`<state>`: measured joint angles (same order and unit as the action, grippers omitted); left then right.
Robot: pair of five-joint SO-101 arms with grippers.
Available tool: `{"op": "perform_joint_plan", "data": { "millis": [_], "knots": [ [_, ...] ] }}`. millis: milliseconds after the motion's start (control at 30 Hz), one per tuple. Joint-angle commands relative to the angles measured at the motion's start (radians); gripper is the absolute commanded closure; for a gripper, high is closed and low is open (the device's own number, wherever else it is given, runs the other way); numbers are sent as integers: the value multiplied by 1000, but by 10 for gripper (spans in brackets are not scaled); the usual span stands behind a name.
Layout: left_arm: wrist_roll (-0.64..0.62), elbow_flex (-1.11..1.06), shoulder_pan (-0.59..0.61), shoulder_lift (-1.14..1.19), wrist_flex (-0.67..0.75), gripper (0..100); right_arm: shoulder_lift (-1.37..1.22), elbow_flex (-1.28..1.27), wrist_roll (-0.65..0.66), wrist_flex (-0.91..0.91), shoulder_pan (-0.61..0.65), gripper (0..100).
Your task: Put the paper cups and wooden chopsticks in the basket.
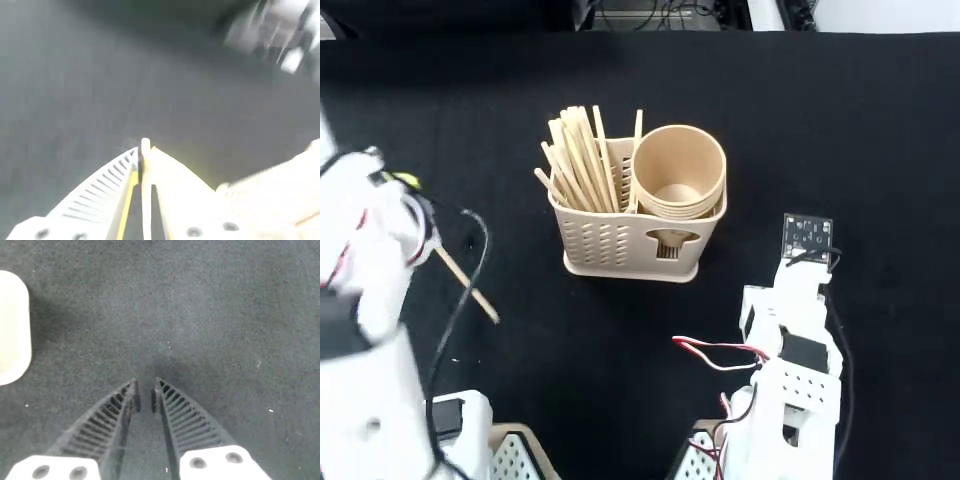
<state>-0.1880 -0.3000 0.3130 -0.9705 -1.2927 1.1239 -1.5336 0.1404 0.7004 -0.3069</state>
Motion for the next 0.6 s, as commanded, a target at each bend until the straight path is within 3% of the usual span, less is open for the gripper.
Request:
{"op": "perform_joint_plan", "data": {
  "millis": [0, 267, 367, 567],
  "knots": [
    [15, 189, 10, -87, 52, 971, -1, 7, 11, -18, 5, 934],
    [11, 354, -15, -83, 440, 971, -1, 5, 11, -18, 6, 934],
    [17, 349, -145, -83, 523, 971, -1, 5, 11, -18, 6, 934],
    [18, 349, -406, -34, 494, 971, -1, 5, 11, -18, 6, 934]
  ]
}}
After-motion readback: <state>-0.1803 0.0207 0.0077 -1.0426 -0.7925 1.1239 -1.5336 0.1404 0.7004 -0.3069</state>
